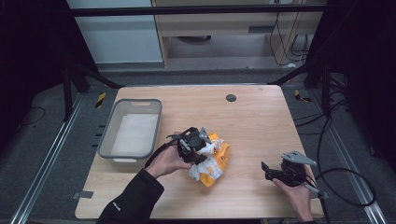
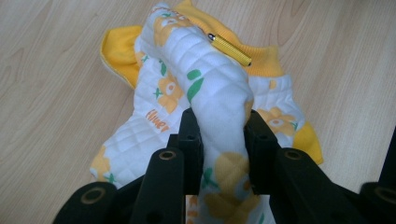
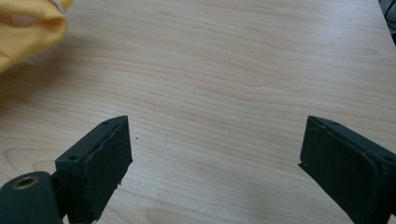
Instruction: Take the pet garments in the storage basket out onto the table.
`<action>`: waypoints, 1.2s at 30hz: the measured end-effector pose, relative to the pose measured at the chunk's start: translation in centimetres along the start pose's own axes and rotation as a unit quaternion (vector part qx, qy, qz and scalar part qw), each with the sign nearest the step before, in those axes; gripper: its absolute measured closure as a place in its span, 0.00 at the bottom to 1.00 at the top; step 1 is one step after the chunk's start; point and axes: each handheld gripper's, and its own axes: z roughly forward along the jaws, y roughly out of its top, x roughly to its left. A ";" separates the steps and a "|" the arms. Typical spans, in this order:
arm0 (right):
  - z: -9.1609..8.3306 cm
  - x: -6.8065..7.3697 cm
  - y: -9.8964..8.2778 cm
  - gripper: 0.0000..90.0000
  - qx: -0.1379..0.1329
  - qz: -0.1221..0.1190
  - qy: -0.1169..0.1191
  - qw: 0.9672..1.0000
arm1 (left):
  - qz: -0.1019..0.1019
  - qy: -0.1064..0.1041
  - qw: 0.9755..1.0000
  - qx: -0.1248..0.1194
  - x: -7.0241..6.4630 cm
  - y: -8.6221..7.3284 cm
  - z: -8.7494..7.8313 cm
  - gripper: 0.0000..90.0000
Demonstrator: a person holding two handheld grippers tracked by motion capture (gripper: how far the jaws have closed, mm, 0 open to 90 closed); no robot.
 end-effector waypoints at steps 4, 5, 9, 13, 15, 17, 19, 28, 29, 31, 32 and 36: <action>0.0 0.0 0.0 0.10 0.000 -0.002 -0.001 1.000 | 0.006 -0.005 1.000 0.006 -0.2 -0.1 0.6 0.79; 0.0 0.0 0.0 0.10 0.000 -0.001 0.000 1.000 | 0.008 -0.007 1.000 0.006 -0.2 -0.2 1.0 0.79; 0.0 0.0 0.0 0.10 0.001 -0.001 -0.001 1.000 | 0.010 -0.008 1.000 0.008 -0.3 -0.3 1.5 0.78; 0.0 0.0 0.0 0.10 0.001 -0.003 -0.001 1.000 | 0.011 -0.010 1.000 0.011 -0.3 -0.5 2.2 0.77; 0.0 0.0 0.0 0.10 0.002 -0.001 0.000 1.000 | 0.013 -0.010 1.000 0.014 -0.4 -0.6 2.5 0.76; 0.0 0.0 0.0 0.10 0.002 -0.001 0.000 1.000 | 0.015 -0.010 1.000 0.016 -0.5 -0.7 2.7 0.75; 0.0 0.0 0.0 0.10 0.002 -0.001 0.000 1.000 | 0.015 -0.009 1.000 0.015 -0.5 -0.8 2.7 0.73; 0.1 0.0 -0.1 0.10 0.003 -0.003 0.000 1.000 | 0.018 -0.007 1.000 0.011 -0.6 -1.1 3.1 0.63; 0.1 0.1 -0.1 0.10 0.004 0.001 0.002 1.000 | 0.017 -0.008 1.000 0.010 -0.6 -1.2 3.1 0.61; 0.1 0.1 -0.1 0.10 0.003 -0.003 0.001 1.000 | 0.017 -0.010 1.000 0.008 -0.6 -1.2 3.1 0.60; 0.1 0.1 -0.1 0.10 0.004 -0.003 0.000 1.000 | 0.020 -0.011 1.000 0.006 -0.6 -1.3 3.0 0.57; 0.1 0.0 -0.1 0.10 0.003 -0.004 -0.001 1.000 | 0.018 -0.008 1.000 0.004 -0.6 -1.5 3.0 0.51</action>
